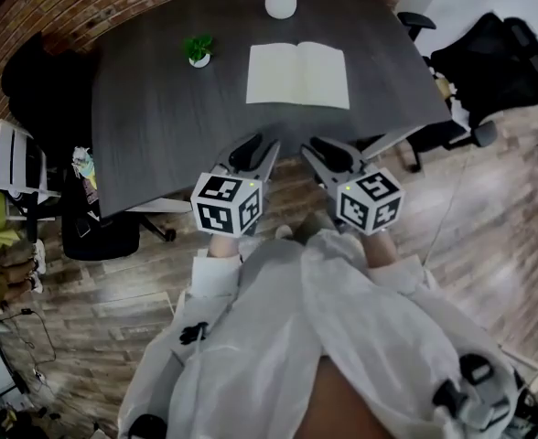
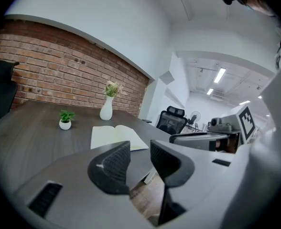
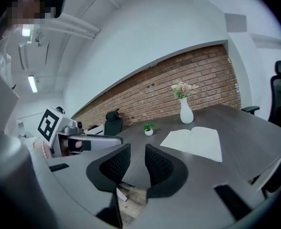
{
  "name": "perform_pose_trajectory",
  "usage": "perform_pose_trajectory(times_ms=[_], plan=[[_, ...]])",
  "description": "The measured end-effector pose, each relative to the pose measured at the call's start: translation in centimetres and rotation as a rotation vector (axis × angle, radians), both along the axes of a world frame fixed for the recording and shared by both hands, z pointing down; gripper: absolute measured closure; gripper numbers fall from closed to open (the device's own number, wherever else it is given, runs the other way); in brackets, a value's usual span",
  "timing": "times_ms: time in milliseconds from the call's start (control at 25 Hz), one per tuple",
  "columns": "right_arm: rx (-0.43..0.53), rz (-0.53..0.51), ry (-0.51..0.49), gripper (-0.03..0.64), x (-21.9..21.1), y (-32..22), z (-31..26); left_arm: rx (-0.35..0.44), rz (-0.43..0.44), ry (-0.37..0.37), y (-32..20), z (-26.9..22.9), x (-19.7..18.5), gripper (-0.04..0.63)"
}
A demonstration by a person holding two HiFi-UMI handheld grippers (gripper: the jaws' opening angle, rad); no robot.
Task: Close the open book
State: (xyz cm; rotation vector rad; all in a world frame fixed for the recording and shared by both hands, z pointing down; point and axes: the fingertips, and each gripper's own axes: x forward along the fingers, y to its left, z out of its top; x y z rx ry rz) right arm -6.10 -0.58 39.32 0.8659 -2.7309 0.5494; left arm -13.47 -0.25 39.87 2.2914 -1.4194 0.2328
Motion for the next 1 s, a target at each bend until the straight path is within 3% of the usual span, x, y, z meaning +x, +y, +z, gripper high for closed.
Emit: perform_pose_trajectory(times_ms=[240, 600, 1000], plan=[[-0.043, -0.001, 0.0, 0.525, 0.1, -1.9, 0.7, -0.018, -0.003, 0.036, -1.6, 0.7, -0.5, 0.482], [-0.053, -0.049, 0.025, 0.525, -1.7, -7.1, 1.8, -0.068, -0.053, 0.024, -5.9, 2.6, -2.2, 0.482], [-0.051, -0.1, -0.028, 0.525, -4.2, -17.5, 0.9, -0.076, -0.119, -0.021, -14.6, 2.1, -4.2, 0.482]])
